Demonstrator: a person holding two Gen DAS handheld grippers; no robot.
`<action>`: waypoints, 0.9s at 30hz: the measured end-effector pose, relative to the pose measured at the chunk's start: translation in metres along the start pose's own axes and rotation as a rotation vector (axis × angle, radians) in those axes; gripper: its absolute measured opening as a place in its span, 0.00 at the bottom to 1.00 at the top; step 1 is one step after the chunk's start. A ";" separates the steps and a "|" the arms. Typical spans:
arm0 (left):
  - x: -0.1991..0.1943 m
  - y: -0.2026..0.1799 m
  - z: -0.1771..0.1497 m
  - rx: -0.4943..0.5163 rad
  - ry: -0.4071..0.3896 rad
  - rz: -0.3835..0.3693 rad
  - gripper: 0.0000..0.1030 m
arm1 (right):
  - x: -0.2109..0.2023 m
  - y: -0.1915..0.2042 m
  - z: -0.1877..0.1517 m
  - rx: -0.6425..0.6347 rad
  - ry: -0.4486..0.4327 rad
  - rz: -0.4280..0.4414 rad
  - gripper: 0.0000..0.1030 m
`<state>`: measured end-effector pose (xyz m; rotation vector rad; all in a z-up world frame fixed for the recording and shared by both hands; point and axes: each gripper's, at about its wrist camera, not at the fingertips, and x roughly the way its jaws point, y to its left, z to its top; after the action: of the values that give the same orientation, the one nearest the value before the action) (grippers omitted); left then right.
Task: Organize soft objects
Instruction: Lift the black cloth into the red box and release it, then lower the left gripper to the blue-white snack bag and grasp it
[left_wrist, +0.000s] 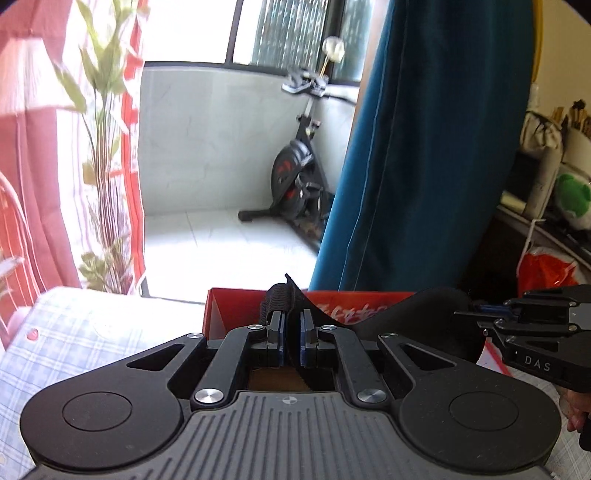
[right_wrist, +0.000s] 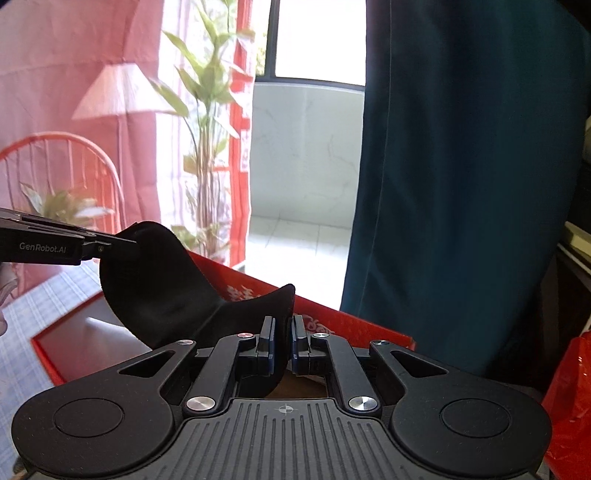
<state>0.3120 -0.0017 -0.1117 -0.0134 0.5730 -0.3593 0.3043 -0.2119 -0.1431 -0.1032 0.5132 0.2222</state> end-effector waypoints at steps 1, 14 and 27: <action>0.008 0.001 0.001 0.003 0.022 0.006 0.08 | 0.008 -0.002 0.001 -0.002 0.017 -0.002 0.07; 0.036 -0.003 0.003 0.128 0.108 0.028 0.62 | 0.064 -0.005 -0.007 0.001 0.161 -0.075 0.26; -0.012 -0.007 -0.011 0.117 0.081 0.002 0.68 | 0.011 0.009 -0.016 0.008 0.107 -0.047 0.33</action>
<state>0.2945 -0.0030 -0.1134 0.1151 0.6309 -0.3921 0.3034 -0.2033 -0.1630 -0.1194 0.6172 0.1688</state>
